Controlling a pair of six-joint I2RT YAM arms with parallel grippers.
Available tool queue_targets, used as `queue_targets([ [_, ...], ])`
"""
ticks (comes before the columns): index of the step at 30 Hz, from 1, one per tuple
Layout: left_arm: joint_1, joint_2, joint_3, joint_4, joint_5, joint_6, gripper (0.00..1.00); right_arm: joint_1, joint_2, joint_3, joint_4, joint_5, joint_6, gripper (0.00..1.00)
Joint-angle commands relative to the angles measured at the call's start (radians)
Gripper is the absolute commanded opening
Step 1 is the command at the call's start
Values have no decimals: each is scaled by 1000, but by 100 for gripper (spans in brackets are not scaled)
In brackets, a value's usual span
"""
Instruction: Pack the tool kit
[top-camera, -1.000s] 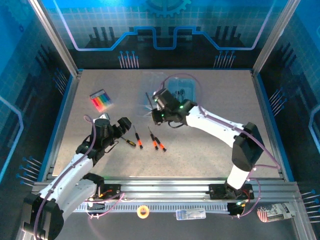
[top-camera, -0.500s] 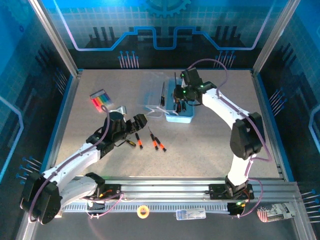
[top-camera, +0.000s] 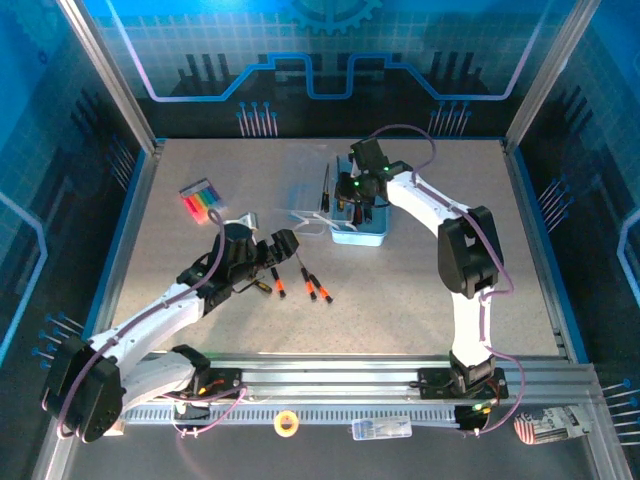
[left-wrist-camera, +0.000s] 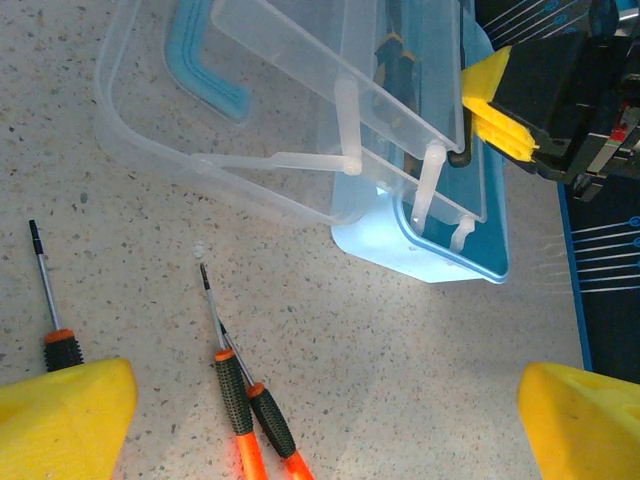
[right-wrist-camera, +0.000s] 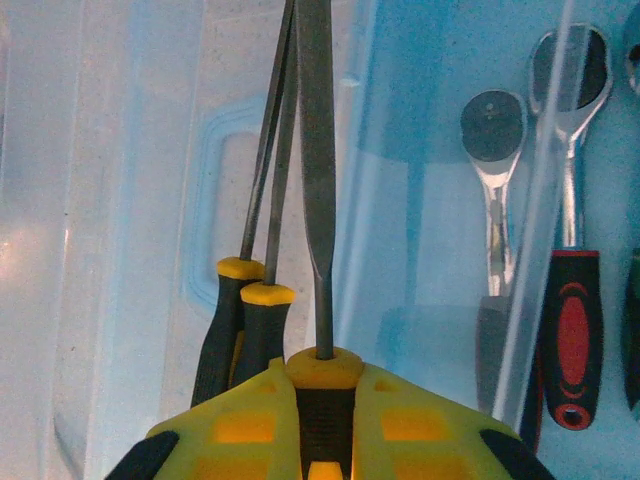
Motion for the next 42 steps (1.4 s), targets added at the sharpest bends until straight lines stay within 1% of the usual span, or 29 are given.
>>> queue_targets([
  [1, -6, 15, 30, 0, 5, 24, 98, 17, 27, 30, -5, -16, 27, 16],
  [6, -7, 20, 34, -17, 6, 22, 98, 21, 34, 18, 14, -11, 63, 17],
  [12, -8, -8, 33, -51, -17, 30, 99, 23, 50, 34, 14, -27, 73, 22],
  [14, -6, -17, 30, -59, -25, 31, 99, 23, 48, 36, 12, -31, 72, 27],
  [18, -8, -29, 32, -77, -36, 33, 99, 23, 38, 40, 12, -44, 65, 28],
  [21, -6, -34, 36, -91, -43, 36, 99, 22, 29, 39, 8, -47, 60, 31],
  [25, -5, -48, 43, -120, -68, 37, 99, 18, -7, 31, 7, -55, 41, 32],
  [28, -5, -57, 51, -178, -121, 35, 99, 16, -68, 9, 13, -45, 14, 33],
  [33, 31, -53, 72, -342, -207, -32, 99, 11, -212, -107, 80, -50, -52, 37],
  [38, 65, -29, 94, -504, -278, -99, 99, 11, -373, -334, 246, -91, -91, 40],
  [42, 69, 1, 95, -558, -299, -142, 99, 11, -442, -473, 332, -135, -130, 45],
])
